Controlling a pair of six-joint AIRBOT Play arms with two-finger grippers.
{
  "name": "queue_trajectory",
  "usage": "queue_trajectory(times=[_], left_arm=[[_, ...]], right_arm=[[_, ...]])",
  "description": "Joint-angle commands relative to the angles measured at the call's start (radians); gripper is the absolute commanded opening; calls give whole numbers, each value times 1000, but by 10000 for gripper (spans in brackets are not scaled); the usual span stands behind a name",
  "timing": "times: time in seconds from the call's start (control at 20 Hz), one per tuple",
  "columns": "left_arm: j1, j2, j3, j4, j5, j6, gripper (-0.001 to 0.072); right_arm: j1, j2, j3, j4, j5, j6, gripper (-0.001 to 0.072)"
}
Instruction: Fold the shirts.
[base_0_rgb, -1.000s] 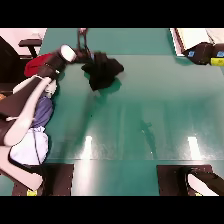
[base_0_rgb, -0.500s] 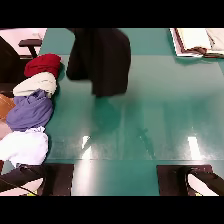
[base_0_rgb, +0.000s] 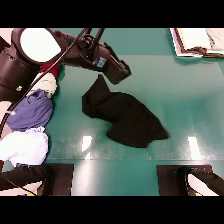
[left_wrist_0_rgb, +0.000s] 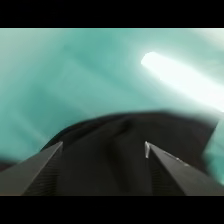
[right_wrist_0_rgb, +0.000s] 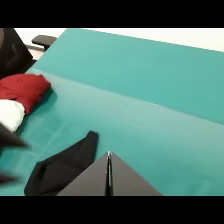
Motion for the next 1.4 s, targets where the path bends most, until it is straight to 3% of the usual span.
queue_trajectory(times=[0.0, 0.15, 0.3, 0.5, 0.65, 0.75, 0.8, 0.95, 1.2, 1.35], left_arm=[[162, -6, -19, 125, -72, -131, 610], [386, -11, -150, 84, -90, -185, 610], [504, -22, -392, -12, -53, -181, 610], [515, -81, -647, -111, 102, -114, 610], [512, -152, -680, -270, 135, -14, 609], [512, -174, -680, -337, 156, 6, 607], [512, -176, -679, -356, 165, 7, 491], [512, -173, -679, -385, 196, 15, 21], [598, -67, -562, -293, 134, 22, 21], [679, 34, -512, -270, 133, 41, 22]], right_arm=[[0, 0, 5, 1, 18, 0, 19], [0, -4, 5, 1, 17, 0, 19], [1, -13, 5, 2, 18, 1, 19], [1, -40, 4, 7, 22, 1, 19], [1, -61, 4, 9, 26, 2, 19], [1, -68, -2, 8, 25, 2, 19], [0, -68, -12, 8, 26, 2, 19], [0, -54, -80, 4, 25, 0, 19], [-7, 62, -381, -196, 111, 24, 19], [-93, 138, -633, -209, 177, 39, 19]])
